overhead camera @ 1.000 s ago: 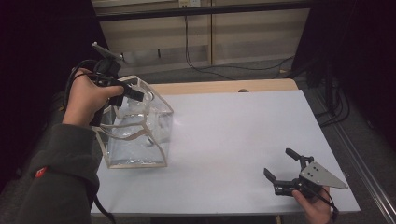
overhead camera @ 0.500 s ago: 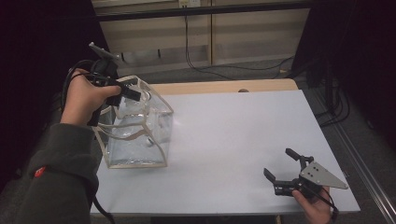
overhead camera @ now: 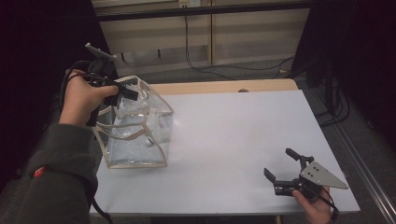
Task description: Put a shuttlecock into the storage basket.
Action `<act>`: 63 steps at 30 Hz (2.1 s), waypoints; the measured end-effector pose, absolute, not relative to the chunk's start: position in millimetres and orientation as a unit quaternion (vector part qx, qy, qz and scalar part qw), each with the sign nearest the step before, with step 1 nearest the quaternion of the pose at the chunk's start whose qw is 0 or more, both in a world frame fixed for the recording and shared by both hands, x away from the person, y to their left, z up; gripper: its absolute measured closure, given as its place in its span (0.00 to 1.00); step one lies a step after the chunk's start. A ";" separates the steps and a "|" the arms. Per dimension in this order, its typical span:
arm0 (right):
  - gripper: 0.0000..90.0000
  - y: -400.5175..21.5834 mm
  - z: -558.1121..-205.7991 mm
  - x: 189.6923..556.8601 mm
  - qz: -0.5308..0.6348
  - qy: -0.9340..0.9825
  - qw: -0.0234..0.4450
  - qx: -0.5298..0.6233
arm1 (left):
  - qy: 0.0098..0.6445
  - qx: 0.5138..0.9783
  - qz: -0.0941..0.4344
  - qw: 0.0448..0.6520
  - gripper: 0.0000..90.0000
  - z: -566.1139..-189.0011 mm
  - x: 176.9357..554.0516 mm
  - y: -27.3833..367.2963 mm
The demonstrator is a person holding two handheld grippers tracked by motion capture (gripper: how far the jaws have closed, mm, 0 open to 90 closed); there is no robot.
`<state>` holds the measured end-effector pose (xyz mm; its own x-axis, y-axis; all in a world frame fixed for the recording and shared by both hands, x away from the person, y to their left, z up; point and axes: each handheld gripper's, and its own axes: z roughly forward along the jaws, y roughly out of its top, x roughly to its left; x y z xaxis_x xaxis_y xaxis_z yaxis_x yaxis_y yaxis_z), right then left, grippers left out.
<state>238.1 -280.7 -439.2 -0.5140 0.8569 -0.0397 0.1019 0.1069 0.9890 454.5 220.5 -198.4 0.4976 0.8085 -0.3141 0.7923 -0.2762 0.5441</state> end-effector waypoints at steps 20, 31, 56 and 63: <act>0.01 -280.9 -438.9 237.6 0.564 0.663 0.335 0.361 | 0.521 0.787 0.025 0.329 0.99 -206.9 458.8 234.0; 0.01 -281.1 -438.9 237.7 0.563 0.663 0.335 0.362 | 0.528 0.784 0.042 0.324 0.98 -210.4 459.4 240.4; 0.01 -280.6 -439.1 237.8 0.562 0.665 0.336 0.360 | 0.544 0.774 0.064 0.317 0.97 -232.6 464.6 254.4; 0.01 -279.9 -439.1 237.6 0.563 0.664 0.335 0.361 | 0.549 0.771 0.072 0.315 0.97 -240.3 467.6 257.0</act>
<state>237.6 -279.9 -439.1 -0.5161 0.8557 -0.0391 0.1024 0.1069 0.9890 467.6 257.0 -240.3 0.3865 0.8919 -0.2349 0.8013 -0.1986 0.5643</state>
